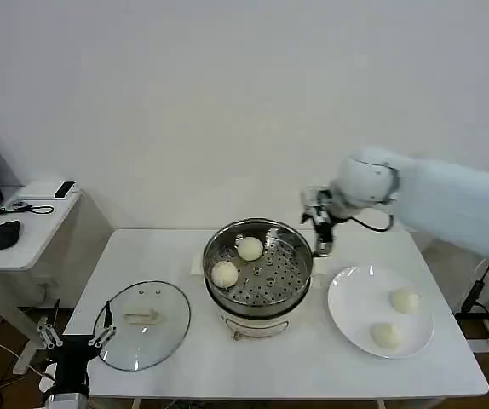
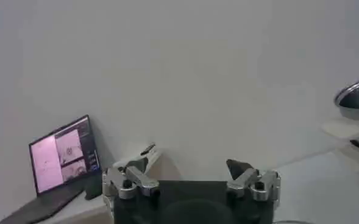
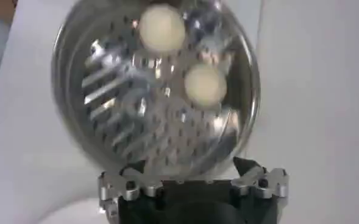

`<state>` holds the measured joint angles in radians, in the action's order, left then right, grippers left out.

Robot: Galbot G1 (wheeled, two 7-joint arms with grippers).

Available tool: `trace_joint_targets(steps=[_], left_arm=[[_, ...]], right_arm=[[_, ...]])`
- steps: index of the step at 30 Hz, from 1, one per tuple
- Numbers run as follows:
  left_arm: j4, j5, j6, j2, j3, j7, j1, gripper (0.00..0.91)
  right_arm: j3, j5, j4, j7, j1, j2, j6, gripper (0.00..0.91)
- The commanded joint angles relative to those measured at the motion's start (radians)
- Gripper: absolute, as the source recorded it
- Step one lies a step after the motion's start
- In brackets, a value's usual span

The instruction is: Take steamed baozi put them in steamer then cover it.

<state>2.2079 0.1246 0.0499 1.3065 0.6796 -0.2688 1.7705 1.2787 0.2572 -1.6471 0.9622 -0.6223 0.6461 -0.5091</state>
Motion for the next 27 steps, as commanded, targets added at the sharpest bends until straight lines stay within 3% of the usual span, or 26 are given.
trace_joint_targets(steps=[1, 8, 15, 27], left_arm=[[-0.002, 0.001, 0.001, -0.002, -0.008, 0.001, -0.002, 0.907], [-0.011, 0.001, 0.003, -0.009, -0.009, 0.002, -0.005, 0.907], [-0.026, 0.008, 0.003, -0.006, -0.015, 0.003, -0.008, 0.907], [-0.052, 0.020, 0.002, 0.003, -0.032, 0.003, -0.017, 0.907]], right_arm=[[-0.010, -0.134, -0.077, 0.034, 0.080, -0.238, 0.057, 0.907], [-0.195, -0.256, -0.081, 0.052, 0.371, -0.338, 0.123, 0.907], [-0.369, -0.346, -0.058, 0.074, 0.608, -0.373, 0.195, 0.907], [-0.392, -0.372, -0.028, 0.079, 0.711, -0.344, 0.228, 0.907]])
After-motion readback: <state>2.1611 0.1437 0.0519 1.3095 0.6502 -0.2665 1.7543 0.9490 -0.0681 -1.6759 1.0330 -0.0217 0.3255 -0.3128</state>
